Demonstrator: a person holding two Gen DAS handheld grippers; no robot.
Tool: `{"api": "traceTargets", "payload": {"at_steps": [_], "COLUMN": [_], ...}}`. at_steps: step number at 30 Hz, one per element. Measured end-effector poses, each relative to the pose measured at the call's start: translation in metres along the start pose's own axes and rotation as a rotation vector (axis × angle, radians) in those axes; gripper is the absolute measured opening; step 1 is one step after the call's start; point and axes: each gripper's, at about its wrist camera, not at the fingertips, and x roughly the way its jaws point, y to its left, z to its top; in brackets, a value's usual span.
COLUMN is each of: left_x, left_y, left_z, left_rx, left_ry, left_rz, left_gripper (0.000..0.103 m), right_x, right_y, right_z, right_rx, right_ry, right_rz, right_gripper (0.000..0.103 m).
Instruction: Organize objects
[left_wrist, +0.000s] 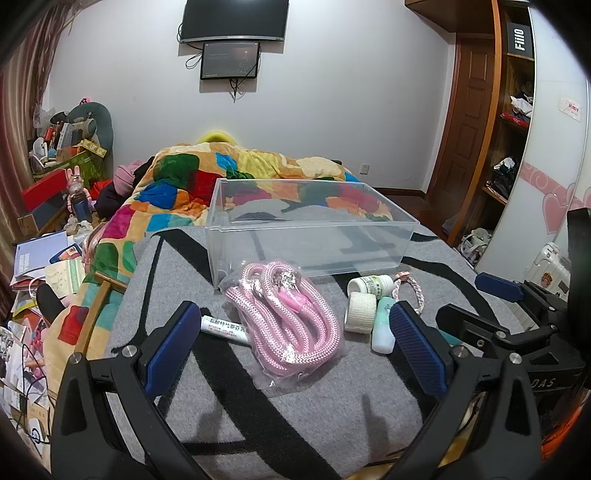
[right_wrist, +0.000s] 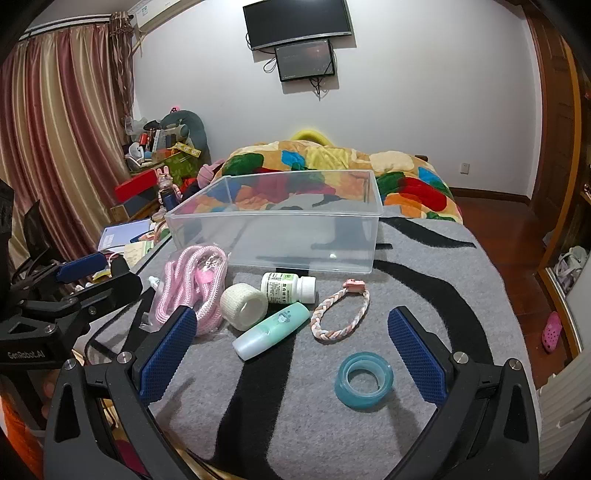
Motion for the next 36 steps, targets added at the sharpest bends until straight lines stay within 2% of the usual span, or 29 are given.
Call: {"api": "traceTargets", "payload": {"at_steps": [36], "left_x": [-0.0001], "left_y": [-0.0001], "left_z": [-0.0009], "left_rx": [-0.004], "left_ry": [0.001], "left_rz": [-0.002], "left_gripper": [0.103], "right_x": [-0.0011], "right_y": [0.0032], "right_z": [0.0000], "right_rx": [0.002], "right_ry": [0.004], "right_rz": [0.008], "right_gripper": [0.103]}}
